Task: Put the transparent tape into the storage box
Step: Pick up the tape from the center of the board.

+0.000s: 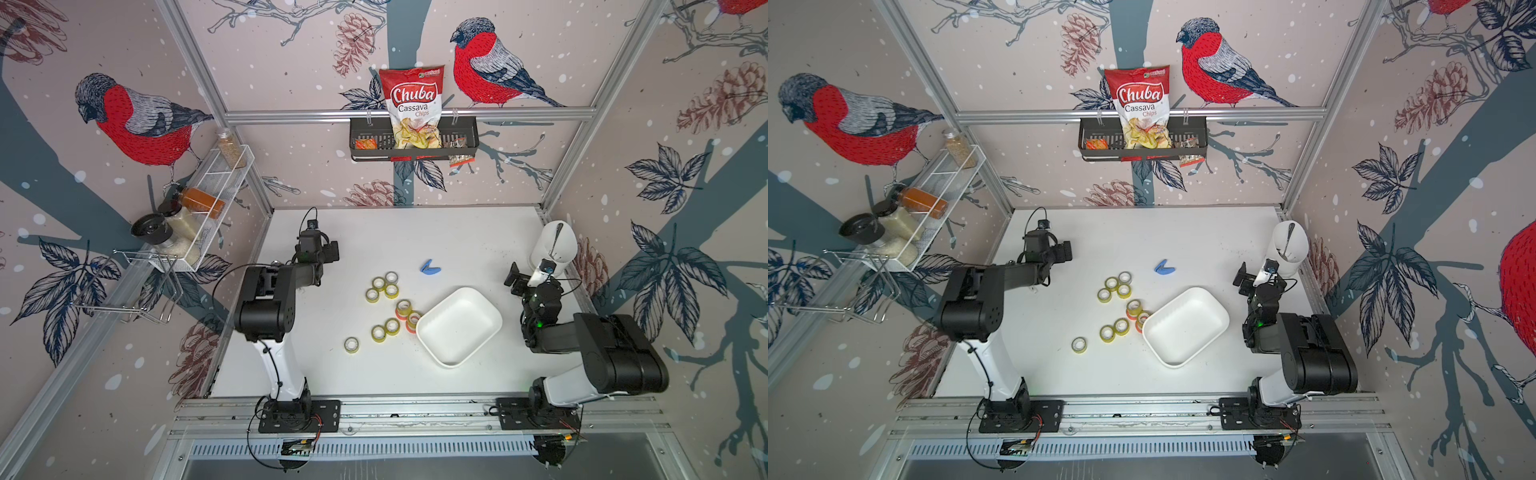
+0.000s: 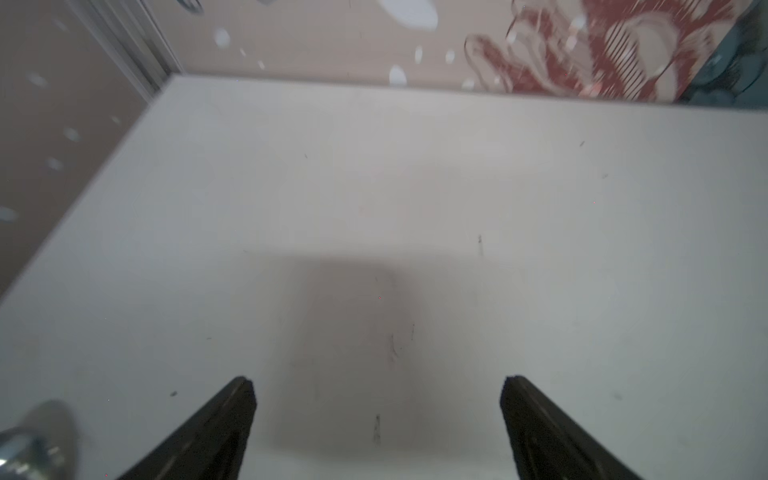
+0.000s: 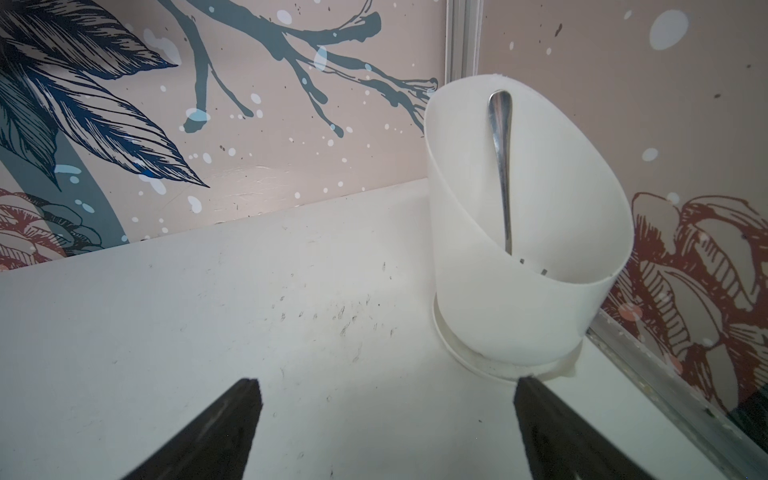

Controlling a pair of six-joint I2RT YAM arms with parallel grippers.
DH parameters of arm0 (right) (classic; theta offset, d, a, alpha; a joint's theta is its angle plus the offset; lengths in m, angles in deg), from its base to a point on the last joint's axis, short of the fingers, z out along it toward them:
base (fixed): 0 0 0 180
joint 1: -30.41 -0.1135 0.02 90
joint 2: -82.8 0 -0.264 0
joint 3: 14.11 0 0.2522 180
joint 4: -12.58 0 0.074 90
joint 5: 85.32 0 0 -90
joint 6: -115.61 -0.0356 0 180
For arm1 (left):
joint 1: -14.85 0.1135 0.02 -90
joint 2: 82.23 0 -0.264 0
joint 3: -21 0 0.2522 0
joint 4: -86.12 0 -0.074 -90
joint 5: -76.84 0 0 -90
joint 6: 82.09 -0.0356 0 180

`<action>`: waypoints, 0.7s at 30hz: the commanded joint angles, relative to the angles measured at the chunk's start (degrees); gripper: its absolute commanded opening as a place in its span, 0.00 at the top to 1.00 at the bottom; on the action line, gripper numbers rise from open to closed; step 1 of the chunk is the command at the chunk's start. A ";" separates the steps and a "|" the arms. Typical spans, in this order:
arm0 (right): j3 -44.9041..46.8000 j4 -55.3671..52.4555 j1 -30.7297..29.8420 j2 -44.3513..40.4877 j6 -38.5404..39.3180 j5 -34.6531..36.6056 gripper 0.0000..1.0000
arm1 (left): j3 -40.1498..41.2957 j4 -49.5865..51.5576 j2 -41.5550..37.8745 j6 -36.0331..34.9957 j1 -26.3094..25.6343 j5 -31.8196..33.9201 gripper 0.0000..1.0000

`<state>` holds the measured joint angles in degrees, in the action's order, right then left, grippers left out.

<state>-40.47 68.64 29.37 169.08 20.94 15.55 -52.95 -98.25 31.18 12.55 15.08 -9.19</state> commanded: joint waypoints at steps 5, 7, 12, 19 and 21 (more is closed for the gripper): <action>-0.24 0.58 0.12 -0.07 -0.07 -0.76 0.00 | 21.38 -10.37 -20.40 4.78 3.68 -5.98 0.02; -0.32 0.23 0.07 -0.14 -0.08 -0.76 0.00 | 23.03 -10.98 -22.95 5.21 3.75 -4.57 0.02; 0.02 0.73 -0.01 -0.27 0.05 -0.80 0.00 | 25.16 -11.98 -31.23 6.35 2.68 2.56 0.02; -1.09 -5.07 -3.44 -5.61 3.11 2.56 0.00 | 22.93 -5.61 -42.16 6.84 1.63 8.50 0.02; -1.91 -8.11 -4.96 -8.27 4.33 4.23 0.00 | 18.76 2.01 -41.90 9.50 1.65 12.52 0.02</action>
<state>-41.41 64.33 25.72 163.16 22.69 16.71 -31.02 -103.43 -10.35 19.18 16.79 -2.57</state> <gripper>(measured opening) 0.999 0.979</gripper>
